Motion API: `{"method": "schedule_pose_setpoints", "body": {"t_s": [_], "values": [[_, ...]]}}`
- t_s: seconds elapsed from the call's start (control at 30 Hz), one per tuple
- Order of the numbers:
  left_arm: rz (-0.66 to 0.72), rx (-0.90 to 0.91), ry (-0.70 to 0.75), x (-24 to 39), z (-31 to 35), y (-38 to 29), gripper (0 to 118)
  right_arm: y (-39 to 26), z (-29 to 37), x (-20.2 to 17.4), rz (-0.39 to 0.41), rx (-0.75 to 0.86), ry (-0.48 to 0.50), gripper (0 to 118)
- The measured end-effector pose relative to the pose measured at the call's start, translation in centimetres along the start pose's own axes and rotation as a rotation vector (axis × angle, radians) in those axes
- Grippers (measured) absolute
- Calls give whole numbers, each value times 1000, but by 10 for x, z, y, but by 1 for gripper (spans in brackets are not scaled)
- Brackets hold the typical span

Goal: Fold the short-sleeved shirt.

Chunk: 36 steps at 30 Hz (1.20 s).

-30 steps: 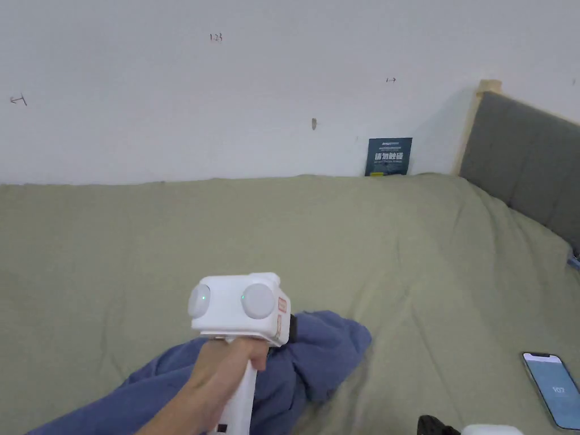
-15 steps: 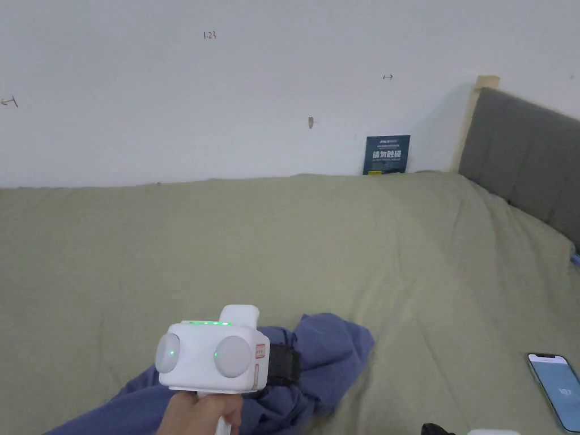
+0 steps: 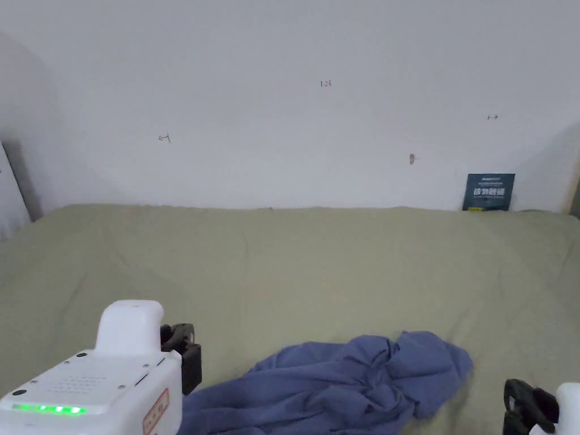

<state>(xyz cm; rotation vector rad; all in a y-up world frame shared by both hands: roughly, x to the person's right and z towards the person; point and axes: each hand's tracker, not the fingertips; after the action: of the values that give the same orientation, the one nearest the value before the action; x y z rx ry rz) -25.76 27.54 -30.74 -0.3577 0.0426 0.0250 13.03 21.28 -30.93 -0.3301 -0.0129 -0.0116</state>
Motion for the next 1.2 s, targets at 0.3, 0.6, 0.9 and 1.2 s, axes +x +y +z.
{"method": "schedule_pose_setpoints", "body": {"t_s": [0.3,0.6,0.9,1.2], "values": [[46,50,143,-46,39,-31,0,6,21,-10,38,45,7,0],[87,1,146,-64,26,-35,0,6,16,-10,26,41,5,0],[113,-274,62,-94,-96,-55,0,-3,-5,-20,25,-21,16,0],[90,-612,-3,-115,-239,-103,112,-19,-41,-26,48,-125,11,0]]}}
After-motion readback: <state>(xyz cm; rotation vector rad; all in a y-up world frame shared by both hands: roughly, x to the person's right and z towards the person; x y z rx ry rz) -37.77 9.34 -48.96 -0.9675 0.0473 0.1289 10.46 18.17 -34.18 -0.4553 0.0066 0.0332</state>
